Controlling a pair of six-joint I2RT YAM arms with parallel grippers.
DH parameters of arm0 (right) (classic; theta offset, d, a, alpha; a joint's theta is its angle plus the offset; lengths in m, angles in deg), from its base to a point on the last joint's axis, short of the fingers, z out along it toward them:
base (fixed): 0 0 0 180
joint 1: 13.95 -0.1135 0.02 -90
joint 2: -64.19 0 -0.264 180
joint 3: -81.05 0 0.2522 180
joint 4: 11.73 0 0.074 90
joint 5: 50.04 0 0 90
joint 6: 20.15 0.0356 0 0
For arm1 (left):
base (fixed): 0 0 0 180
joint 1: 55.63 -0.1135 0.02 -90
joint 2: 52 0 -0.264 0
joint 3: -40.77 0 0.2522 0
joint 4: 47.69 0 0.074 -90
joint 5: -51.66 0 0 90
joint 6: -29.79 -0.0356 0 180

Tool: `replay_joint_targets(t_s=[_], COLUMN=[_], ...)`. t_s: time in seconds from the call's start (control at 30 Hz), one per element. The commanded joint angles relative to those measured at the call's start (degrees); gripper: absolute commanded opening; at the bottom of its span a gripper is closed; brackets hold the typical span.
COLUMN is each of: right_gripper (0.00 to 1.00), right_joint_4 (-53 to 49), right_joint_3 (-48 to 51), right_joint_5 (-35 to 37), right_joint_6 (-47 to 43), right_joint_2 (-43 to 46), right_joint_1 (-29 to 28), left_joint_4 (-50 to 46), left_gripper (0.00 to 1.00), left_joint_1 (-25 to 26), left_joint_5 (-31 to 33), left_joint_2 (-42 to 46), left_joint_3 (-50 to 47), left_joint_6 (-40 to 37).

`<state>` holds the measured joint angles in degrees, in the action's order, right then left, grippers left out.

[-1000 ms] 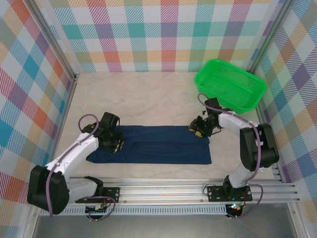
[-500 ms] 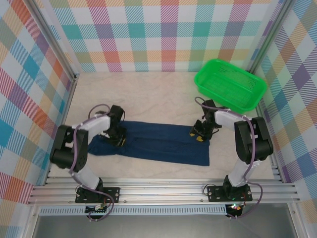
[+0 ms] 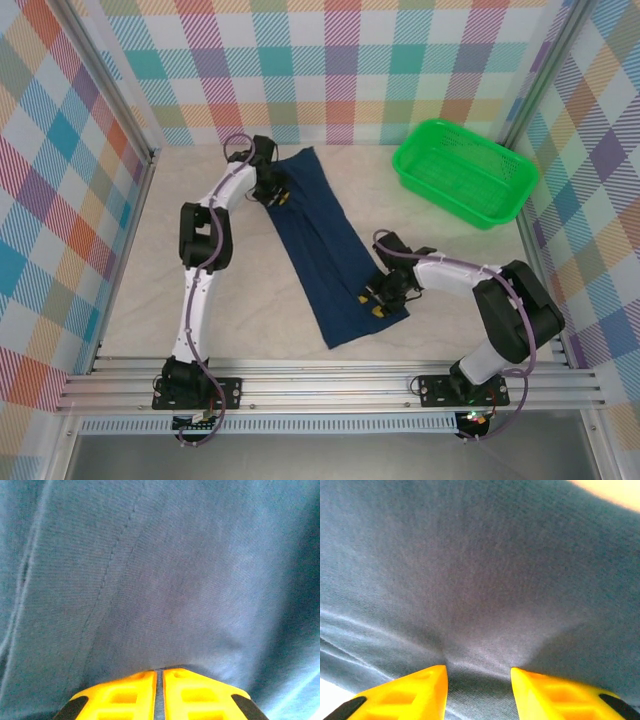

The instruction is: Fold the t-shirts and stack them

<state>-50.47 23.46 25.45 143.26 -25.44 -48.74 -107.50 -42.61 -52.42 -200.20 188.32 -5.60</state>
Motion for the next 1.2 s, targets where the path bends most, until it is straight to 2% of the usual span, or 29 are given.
replay_joint_targets(t_s=[0.0,0.07,0.2,0.33,0.5,0.63,0.7,0.8,0.87,0.93,1.03,1.17], right_gripper=[0.41,0.41,0.41,0.41,0.44,0.52,0.53,0.55,0.56,0.52,0.50,0.49], right_joint_4=[3.97,4.07,5.03,3.88,-9.59,-18.56,-21.00,-21.18,-20.64,-22.92,-23.94,-21.07], right_joint_3=[1.71,-1.52,-6.39,-9.54,-17.13,-21.00,-21.07,-19.94,-18.91,-18.48,-14.72,-6.34], right_joint_5=[0.81,0.84,-0.78,-1.04,5.45,8.65,10.07,10.43,8.43,6.06,0.96,-6.30], right_joint_6=[18.04,20.10,24.88,27.81,17.87,8.80,3.76,-7.73,-17.20,-24.25,-30.13,-30.21], right_joint_2=[-4.98,-8.33,-13.51,-13.53,-7.28,-2.15,0.45,4.58,7.13,8.41,10.65,12.51], right_joint_1=[-4.59,-6.56,-8.98,-10.02,-8.67,-6.19,-4.11,0.30,3.11,4.31,3.68,3.31], left_joint_4=[0.47,0.19,2.87,0.30,-7.53,-9.14,-8.00,-6.02,-5.90,-4.80,-2.47,4.58], left_gripper=[0.14,0.14,0.14,0.15,0.22,0.25,0.28,0.29,0.30,0.31,0.32,0.38], left_joint_1=[1.69,2.02,2.01,1.41,0.67,0.19,0.18,0.17,0.55,1.61,5.44,14.69], left_joint_5=[-4.38,-4.67,-5.60,-3.89,8.23,12.38,12.64,9.31,7.09,5.03,-0.11,-9.27], left_joint_2=[-9.12,-12.19,-13.48,-10.80,0.82,11.03,16.78,26.50,34.09,42.59,55.31,68.15], left_joint_3=[11.51,15.58,15.47,15.80,13.72,5.42,-1.00,-15.30,-27.45,-41.41,-62.11,-84.35], left_joint_6=[-0.22,1.48,2.76,1.19,-2.01,-2.23,-3.14,-2.93,-3.44,-3.44,-3.08,2.01])
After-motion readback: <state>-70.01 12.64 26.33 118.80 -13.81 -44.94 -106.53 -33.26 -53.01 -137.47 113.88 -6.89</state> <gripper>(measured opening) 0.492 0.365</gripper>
